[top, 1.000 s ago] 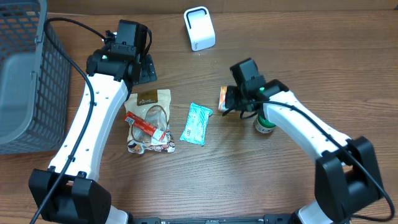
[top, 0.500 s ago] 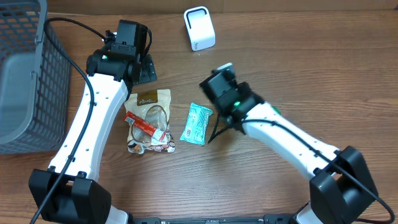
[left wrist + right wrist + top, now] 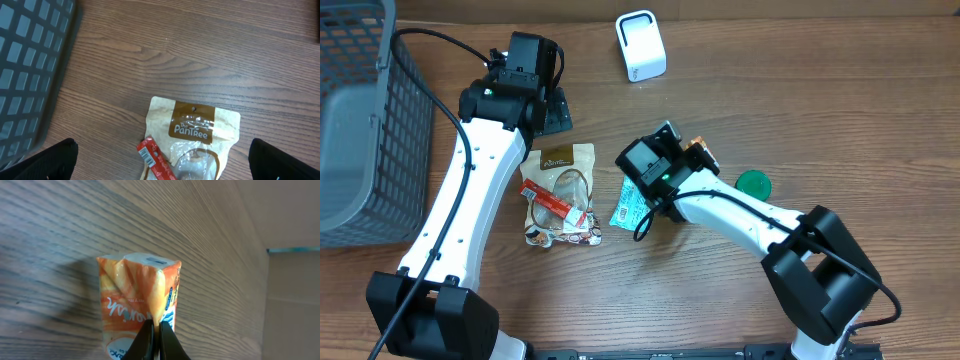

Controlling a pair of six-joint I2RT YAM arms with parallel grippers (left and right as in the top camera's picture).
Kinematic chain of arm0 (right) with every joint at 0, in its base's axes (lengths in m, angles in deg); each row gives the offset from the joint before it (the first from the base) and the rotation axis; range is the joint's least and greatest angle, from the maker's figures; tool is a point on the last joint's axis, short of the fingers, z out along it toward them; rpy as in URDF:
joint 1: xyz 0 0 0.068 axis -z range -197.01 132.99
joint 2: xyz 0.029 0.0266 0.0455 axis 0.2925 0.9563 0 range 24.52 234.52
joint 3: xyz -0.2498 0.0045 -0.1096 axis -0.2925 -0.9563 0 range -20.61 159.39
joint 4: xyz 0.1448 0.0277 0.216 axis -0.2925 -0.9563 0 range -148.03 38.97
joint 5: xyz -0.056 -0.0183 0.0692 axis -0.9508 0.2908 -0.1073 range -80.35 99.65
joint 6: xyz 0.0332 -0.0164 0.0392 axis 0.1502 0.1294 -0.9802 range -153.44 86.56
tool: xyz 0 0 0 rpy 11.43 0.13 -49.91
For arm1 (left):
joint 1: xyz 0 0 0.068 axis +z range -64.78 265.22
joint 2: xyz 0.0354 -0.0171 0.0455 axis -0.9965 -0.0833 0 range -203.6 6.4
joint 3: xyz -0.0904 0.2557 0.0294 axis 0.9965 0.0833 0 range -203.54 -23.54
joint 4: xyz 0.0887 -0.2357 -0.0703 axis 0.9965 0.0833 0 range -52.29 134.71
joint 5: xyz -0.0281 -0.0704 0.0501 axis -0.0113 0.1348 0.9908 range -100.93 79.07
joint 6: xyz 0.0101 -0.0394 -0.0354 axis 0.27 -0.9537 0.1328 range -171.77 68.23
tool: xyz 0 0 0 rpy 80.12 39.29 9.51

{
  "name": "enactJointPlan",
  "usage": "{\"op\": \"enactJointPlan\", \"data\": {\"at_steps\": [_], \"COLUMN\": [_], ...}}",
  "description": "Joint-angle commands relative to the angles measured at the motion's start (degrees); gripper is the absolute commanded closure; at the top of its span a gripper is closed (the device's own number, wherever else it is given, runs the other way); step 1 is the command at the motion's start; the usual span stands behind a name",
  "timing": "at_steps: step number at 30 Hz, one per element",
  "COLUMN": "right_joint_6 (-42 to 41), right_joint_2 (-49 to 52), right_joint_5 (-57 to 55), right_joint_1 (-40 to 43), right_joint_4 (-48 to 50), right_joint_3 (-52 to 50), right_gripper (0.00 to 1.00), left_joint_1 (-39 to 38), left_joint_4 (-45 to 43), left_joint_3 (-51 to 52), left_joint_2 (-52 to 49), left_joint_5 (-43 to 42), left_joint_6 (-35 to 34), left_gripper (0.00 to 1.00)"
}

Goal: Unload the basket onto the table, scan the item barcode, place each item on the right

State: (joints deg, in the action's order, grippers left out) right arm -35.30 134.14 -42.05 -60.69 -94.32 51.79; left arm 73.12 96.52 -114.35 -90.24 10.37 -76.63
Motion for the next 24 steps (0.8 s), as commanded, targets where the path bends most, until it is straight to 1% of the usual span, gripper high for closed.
{"op": "enactJointPlan", "data": {"at_steps": [1, 6, 15, 21, 24], "right_joint_6": [-0.24, -0.26, -1.36, -4.37, -4.37], "right_joint_2": [1.68, 3.23, 5.42, 5.44, 5.44], "right_joint_5": [-2.71, -3.23, -3.52, -1.62, -1.53], "right_joint_1": [-1.95, -3.41, -3.63, -3.63, -3.61], "right_joint_4": [0.09, 0.09, -1.07, -1.68, -2.25], "right_joint_3": [0.31, 0.31, 0.31, 0.31, 0.31], "right_gripper": [0.96, 0.96, 0.96, 0.96, 0.96], "left_joint_1": [0.09, 0.09, 0.09, 0.09, 0.09], "left_joint_4": [0.09, 0.09, 0.09, 0.09, 0.09], "left_joint_3": [-0.85, -0.85, -0.85, -0.85, -0.85], "left_joint_2": [0.76, 0.76, 0.76, 0.76, 0.76], "left_joint_5": [0.68, 0.68, 0.68, 0.68, 0.68], "left_joint_6": [1.09, 1.09, 1.09, 1.09, 1.09], "left_gripper": [0.00, 0.00, 0.00, 0.00, 0.00]}}
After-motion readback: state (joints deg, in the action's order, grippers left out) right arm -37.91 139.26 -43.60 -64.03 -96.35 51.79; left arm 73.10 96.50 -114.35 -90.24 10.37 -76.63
